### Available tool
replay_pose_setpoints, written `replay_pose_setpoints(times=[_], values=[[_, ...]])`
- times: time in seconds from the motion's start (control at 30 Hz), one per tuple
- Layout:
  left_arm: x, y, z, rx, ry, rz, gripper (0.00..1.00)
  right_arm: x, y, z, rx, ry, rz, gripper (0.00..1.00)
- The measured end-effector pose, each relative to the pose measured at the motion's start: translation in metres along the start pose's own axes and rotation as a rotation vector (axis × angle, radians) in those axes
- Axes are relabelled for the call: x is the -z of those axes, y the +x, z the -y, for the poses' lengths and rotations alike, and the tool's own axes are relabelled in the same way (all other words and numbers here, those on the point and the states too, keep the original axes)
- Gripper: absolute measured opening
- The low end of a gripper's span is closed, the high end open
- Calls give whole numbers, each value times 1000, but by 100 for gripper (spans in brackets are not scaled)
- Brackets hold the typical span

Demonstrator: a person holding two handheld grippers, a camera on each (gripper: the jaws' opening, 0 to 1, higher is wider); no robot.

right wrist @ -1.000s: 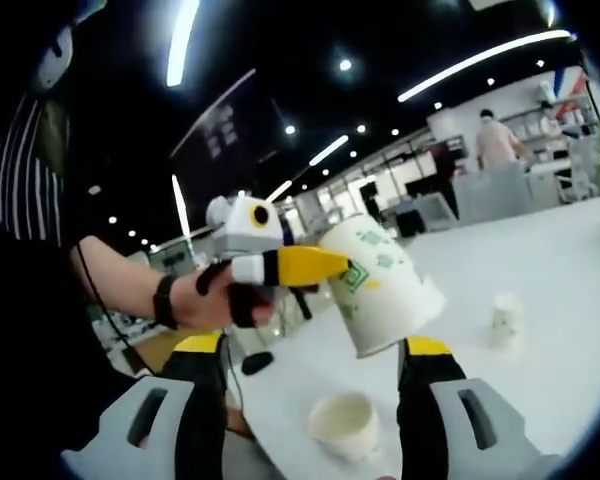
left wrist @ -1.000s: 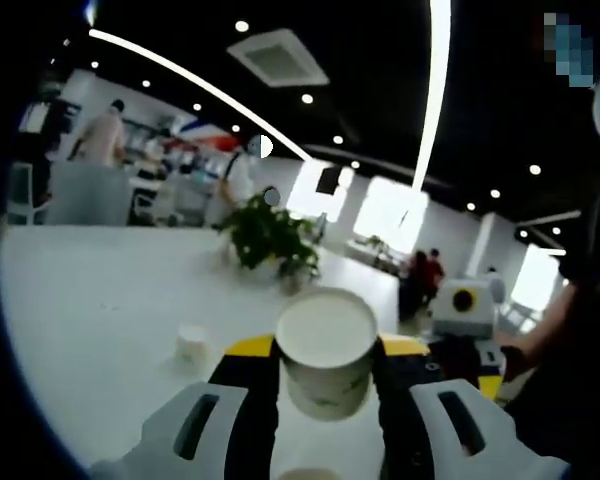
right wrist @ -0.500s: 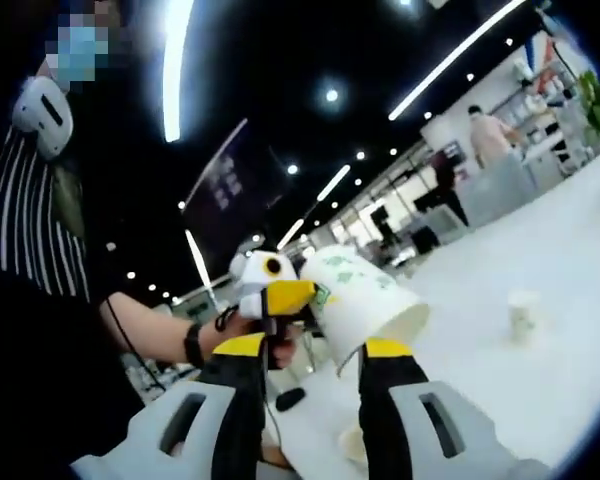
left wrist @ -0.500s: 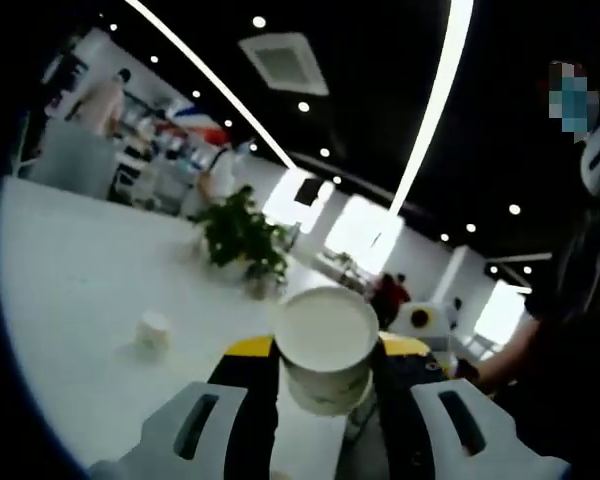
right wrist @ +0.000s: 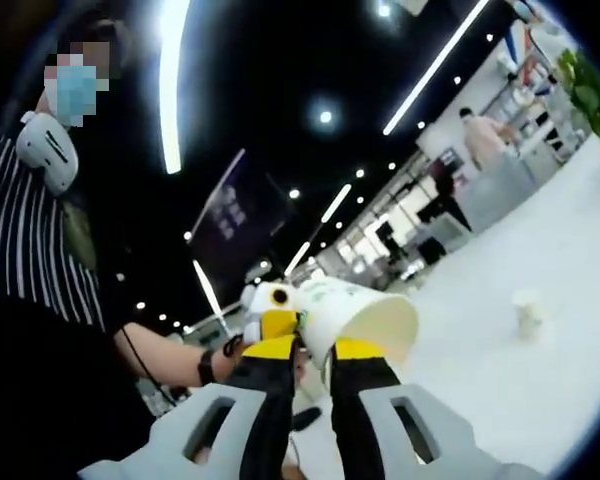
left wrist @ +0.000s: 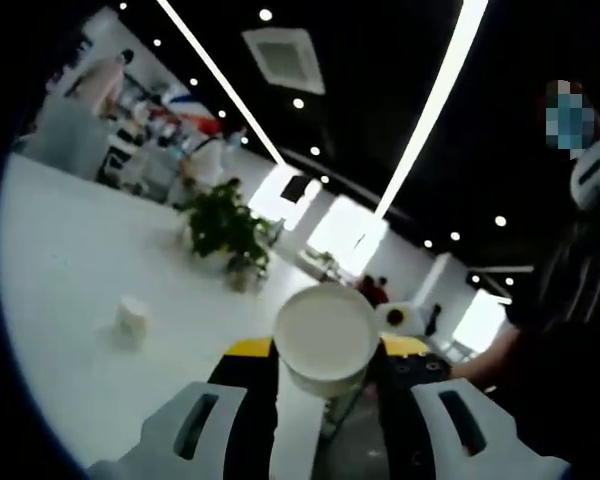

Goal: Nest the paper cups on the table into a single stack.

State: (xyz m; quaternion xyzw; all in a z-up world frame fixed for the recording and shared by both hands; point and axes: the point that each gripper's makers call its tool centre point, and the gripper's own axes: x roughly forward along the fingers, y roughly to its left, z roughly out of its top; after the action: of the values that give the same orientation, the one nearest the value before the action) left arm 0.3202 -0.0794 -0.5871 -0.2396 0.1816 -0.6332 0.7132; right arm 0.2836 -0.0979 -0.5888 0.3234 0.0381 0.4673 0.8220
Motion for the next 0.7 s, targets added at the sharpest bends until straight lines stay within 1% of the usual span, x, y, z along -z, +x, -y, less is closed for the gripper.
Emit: replay_pose_setpoints(times=[0.07,0.1,0.17,0.2,0.23,0.33,0.37,0.43,0.5,0.6,0.7], values=[[0,1,2,4,-6,-5,36,0,-1,0,-10,10,10,4],[0,1,2,6,14,-6,36,0,-1,1,-12,14,13,4],[0,2,2,10,27,-17,36,0,-2,0,-19,20,19,3],[0,2,2,12,28,-19,36,0,-2,-2,-31,33,25,2],[-1,2,2,16,29,-21,37,-1,-2,-5,-54,80,36,1],[-1,4,3,20,45,-31,39,-4,-2,-10,-76,67,47,0],[-1,4,2,19,63,-33,39,-4,-1,-10,-74,67,45,0],[-2,4,2,24,65,-29,39,-6,0,-11,-77,61,44,0],[-3,4,2,26,68,-30,39,-7,0,-10,-79,74,46,0],[-2,4,0,25,98,-48,38,-9,-2,-8,-71,79,50,0],[1,1,-2,12,107,-60,39,-7,-4,-5,-61,87,40,0]])
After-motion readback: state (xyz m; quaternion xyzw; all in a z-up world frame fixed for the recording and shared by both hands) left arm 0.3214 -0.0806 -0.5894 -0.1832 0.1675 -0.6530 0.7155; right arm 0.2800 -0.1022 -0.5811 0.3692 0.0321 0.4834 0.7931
